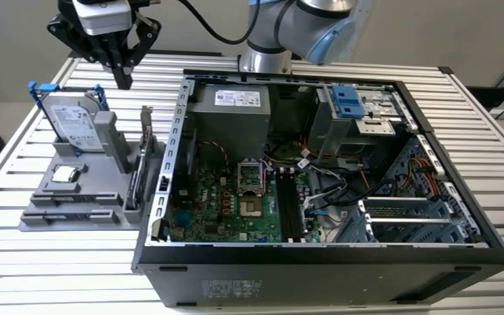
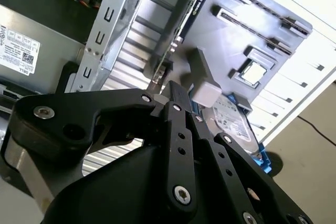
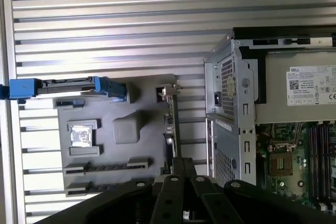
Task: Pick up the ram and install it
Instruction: 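Reach for the ram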
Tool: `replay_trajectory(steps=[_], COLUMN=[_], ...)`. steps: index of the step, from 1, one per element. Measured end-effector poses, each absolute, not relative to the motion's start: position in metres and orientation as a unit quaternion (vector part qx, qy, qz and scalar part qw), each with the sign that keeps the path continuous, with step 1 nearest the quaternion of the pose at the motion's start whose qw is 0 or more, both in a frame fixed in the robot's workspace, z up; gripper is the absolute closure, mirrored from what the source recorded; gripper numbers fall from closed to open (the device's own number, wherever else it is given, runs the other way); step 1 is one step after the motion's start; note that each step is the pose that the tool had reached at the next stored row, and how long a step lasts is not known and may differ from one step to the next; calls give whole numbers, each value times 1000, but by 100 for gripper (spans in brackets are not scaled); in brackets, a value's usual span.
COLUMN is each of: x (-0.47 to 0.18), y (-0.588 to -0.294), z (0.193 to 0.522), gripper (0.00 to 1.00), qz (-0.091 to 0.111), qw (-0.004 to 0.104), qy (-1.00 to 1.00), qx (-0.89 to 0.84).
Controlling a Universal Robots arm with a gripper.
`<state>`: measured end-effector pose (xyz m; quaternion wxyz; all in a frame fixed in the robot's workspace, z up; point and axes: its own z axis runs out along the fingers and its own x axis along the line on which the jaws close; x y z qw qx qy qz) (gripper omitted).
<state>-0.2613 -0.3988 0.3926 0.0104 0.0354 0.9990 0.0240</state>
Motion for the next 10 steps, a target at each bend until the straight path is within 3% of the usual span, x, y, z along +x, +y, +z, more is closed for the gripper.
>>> replay_trajectory(steps=[10], x=[-278], y=[-399], z=[393], gripper=[100], qz=[24], qw=[10], qy=[999], qx=[35])
